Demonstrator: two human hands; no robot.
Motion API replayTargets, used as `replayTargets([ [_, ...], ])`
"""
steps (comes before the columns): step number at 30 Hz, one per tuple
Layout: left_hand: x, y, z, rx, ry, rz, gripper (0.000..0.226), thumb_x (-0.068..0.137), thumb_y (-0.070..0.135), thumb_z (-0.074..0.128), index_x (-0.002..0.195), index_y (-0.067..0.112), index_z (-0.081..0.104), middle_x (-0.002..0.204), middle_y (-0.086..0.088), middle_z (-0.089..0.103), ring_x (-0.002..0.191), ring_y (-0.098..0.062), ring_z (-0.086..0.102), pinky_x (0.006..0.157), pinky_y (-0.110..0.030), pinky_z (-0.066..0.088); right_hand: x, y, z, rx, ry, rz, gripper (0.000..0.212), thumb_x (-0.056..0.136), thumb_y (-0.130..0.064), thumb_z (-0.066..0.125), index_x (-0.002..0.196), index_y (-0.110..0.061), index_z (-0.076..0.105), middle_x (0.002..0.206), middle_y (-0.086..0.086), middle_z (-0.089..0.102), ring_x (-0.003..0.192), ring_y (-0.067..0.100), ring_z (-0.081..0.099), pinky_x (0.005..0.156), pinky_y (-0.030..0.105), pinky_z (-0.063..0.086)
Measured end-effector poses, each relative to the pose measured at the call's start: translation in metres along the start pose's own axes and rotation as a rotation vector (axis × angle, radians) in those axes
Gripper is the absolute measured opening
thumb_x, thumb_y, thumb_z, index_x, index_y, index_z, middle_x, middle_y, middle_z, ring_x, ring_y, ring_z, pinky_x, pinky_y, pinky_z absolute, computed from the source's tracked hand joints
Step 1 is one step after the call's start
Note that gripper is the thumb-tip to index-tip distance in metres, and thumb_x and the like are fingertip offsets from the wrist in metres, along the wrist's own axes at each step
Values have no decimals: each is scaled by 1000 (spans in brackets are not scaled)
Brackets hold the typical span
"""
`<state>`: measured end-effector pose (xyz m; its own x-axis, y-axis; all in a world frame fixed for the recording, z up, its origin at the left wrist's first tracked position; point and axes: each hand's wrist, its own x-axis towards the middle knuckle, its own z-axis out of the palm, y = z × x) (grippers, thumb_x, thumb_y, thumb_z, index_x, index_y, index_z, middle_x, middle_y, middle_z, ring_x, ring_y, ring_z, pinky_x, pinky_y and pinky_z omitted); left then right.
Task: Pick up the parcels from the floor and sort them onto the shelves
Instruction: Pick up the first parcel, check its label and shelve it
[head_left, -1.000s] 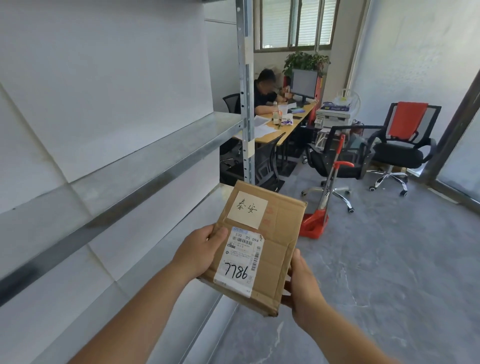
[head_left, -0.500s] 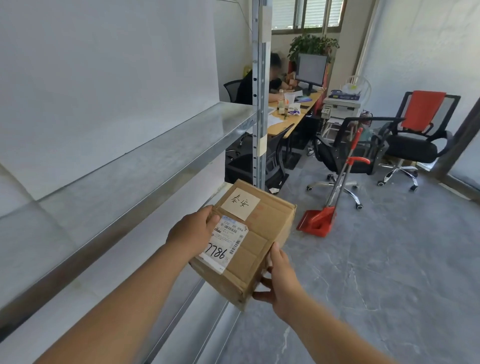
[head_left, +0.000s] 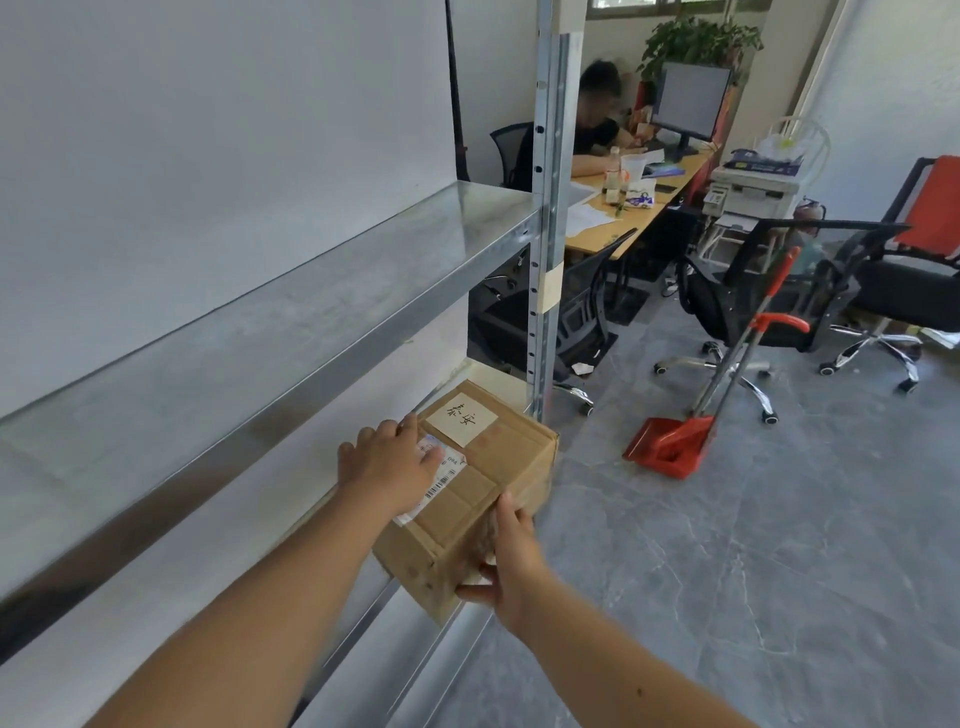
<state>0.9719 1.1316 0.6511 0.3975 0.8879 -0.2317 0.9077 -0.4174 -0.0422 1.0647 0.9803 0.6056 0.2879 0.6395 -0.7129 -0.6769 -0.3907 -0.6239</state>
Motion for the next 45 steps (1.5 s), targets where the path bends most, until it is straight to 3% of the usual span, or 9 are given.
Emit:
replayTargets([
  [3, 15, 0, 4, -66, -9, -2, 77, 105, 65, 29, 170, 25, 19, 170, -7, 33, 150, -34, 34, 118, -53, 31, 27, -3, 3, 20, -31, 11, 66, 107, -62, 45, 164, -39, 23, 168, 5, 38, 151, 41, 45, 73, 56, 66],
  [10, 35, 3, 13, -118, 13, -65, 89, 98, 74, 35, 169, 21, 22, 175, -8, 23, 157, -32, 23, 121, -56, 22, 61, -15, 11, -20, -62, 27, 62, 107, -61, 46, 162, -38, 31, 170, 4, 38, 152, 40, 45, 71, 55, 68],
  [15, 35, 1, 15, -136, 90, -82, 71, 105, 57, 39, 164, 17, 37, 175, -7, 26, 157, -33, 26, 125, -51, 21, 66, -26, 24, -20, -101, 52, 57, 109, -59, 43, 161, -38, 33, 169, 6, 36, 152, 39, 44, 89, 60, 65],
  [18, 29, 3, 15, -163, 72, -71, 73, 103, 64, 38, 165, 25, 36, 176, -4, 25, 160, -31, 23, 127, -51, 18, 75, -25, 29, 36, -109, 79, 63, 108, -59, 44, 166, -39, 29, 173, 6, 32, 153, 41, 43, 85, 60, 67],
  [27, 23, -3, 21, -174, 93, -94, 89, 90, 86, 38, 163, 36, 36, 177, -2, 27, 164, -26, 18, 128, -56, 15, 96, -32, 42, 125, -107, 99, 58, 109, -54, 50, 163, -36, 37, 170, 10, 37, 124, 41, 59, 71, 56, 67],
  [32, 27, -6, 16, -202, 53, -101, 92, 89, 86, 43, 165, 36, 34, 178, -2, 25, 164, -27, 16, 129, -55, 13, 100, -35, 44, 182, -26, 158, 52, 103, -47, 67, 146, -25, 49, 166, 12, 39, 150, 43, 43, 76, 66, 64],
  [34, 28, -5, 15, -203, 42, -102, 92, 89, 85, 43, 165, 35, 34, 178, -2, 25, 164, -27, 17, 129, -55, 13, 101, -36, 43, 172, -33, 163, 40, 102, -45, 69, 132, -26, 51, 163, 12, 42, 149, 43, 45, 78, 68, 64],
  [38, 27, -7, 15, -208, 64, -92, 93, 89, 86, 43, 165, 35, 34, 177, -1, 27, 164, -27, 18, 129, -56, 15, 101, -38, 42, 139, -56, 154, 36, 104, -44, 66, 129, -23, 53, 155, 14, 51, 137, 40, 55, 82, 67, 63],
  [45, 14, -9, 18, -240, 66, -117, 88, 94, 81, 41, 167, 34, 29, 180, -1, 15, 167, -26, 2, 129, -62, 6, 104, -34, 26, 51, 34, 133, 67, 99, -38, 75, 155, -15, 48, 161, 13, 44, 147, 39, 49, 89, 63, 65],
])
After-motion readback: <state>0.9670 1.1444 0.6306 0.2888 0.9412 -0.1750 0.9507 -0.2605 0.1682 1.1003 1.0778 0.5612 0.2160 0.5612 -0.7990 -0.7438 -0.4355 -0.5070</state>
